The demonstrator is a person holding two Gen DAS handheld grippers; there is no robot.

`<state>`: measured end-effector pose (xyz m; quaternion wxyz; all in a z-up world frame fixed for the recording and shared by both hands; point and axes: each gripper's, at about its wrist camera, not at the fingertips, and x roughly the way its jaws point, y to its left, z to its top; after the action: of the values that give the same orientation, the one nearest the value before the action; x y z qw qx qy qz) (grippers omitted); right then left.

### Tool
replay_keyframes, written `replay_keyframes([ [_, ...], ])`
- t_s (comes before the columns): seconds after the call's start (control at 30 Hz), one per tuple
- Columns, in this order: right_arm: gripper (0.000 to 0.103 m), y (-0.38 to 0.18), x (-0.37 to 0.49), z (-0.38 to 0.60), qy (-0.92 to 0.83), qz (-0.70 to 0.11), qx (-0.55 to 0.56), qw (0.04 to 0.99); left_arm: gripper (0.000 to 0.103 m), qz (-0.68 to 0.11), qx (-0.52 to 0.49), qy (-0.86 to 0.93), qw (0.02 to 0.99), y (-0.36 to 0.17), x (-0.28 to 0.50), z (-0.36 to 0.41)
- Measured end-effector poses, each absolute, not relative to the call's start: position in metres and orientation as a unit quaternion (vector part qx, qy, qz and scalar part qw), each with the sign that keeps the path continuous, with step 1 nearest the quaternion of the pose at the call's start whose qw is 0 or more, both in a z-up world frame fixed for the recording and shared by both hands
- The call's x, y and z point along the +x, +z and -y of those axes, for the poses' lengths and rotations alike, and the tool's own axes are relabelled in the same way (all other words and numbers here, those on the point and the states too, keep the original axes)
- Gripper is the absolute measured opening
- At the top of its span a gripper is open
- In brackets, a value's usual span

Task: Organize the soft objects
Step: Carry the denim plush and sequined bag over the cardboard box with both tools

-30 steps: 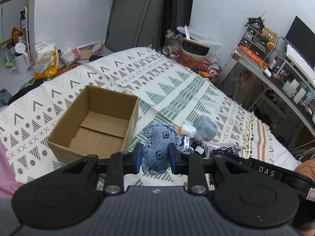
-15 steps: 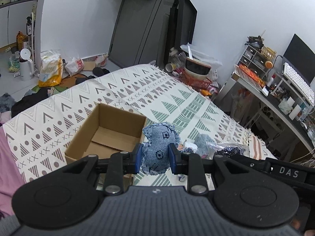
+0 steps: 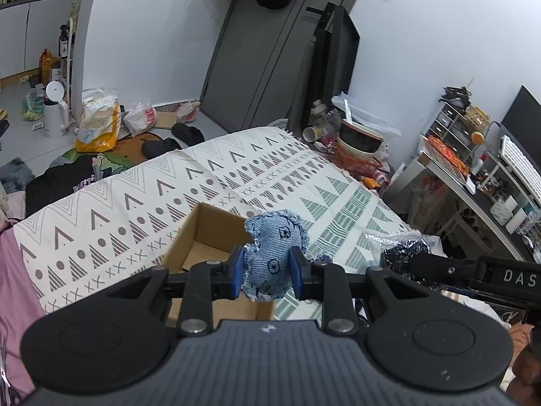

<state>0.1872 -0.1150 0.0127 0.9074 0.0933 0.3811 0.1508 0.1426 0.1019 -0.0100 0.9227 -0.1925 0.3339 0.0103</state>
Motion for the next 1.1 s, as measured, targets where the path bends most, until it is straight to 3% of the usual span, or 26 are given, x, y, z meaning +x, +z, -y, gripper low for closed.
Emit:
replay_keyframes([
  [0.43, 0.034, -0.009, 0.234, 0.075, 0.153, -0.398, 0.065, 0.902, 0.027, -0.348, -0.220, 0.023, 0.911, -0.037, 0.196, -0.131],
  [1.1, 0.034, -0.098, 0.299, 0.074, 0.177, -0.408, 0.109, 0.889, 0.027, -0.405, -0.255, 0.069, 0.875, -0.142, 0.260, -0.140],
])
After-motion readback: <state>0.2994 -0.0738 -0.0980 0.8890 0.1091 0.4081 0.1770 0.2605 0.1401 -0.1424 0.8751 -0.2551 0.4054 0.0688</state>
